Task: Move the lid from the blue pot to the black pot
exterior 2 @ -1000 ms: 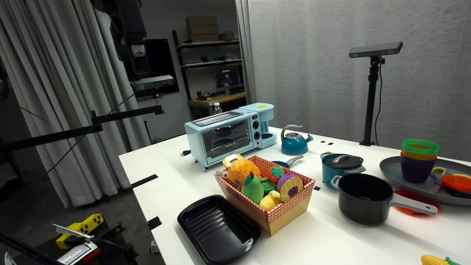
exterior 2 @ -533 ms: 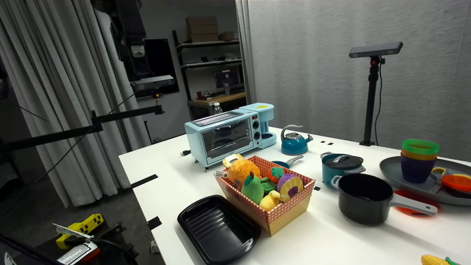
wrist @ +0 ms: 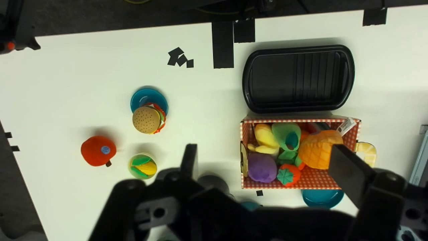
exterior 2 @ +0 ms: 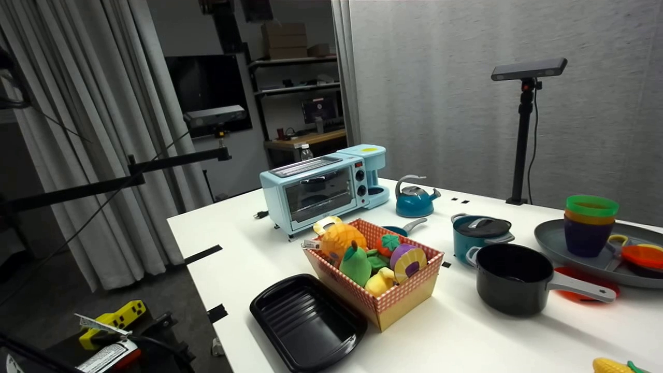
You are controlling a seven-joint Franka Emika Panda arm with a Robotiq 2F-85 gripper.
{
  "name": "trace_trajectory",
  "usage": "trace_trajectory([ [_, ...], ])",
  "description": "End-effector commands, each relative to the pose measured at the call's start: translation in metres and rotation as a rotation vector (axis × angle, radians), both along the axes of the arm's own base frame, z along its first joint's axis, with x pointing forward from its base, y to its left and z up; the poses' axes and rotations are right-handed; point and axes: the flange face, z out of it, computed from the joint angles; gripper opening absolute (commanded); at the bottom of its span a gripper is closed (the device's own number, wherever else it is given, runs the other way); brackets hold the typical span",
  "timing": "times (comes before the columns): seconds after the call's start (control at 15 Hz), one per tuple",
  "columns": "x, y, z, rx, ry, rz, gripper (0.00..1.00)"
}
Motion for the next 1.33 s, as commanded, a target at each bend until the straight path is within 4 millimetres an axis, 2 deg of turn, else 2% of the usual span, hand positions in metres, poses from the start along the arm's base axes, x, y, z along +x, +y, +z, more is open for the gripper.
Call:
trace_trajectory([
  [0.0, 0.003, 0.001, 0.0, -0.002, 0.005, 0.003, 1.0],
  [0.87, 0.009, 0.002, -0.002, -0.021, -0.033, -0.011, 1.0],
  [0.93, 0.042, -0.01, -0.021, -0.008, -0.054, -0.015, 1.0],
  [1.07, 0.063, -0.013, -0.028, -0.025, -0.11, -0.018, 1.0],
  [1.27, 0.106, -0.018, -0.052, -0.039, -0.156, -0.006, 1.0],
])
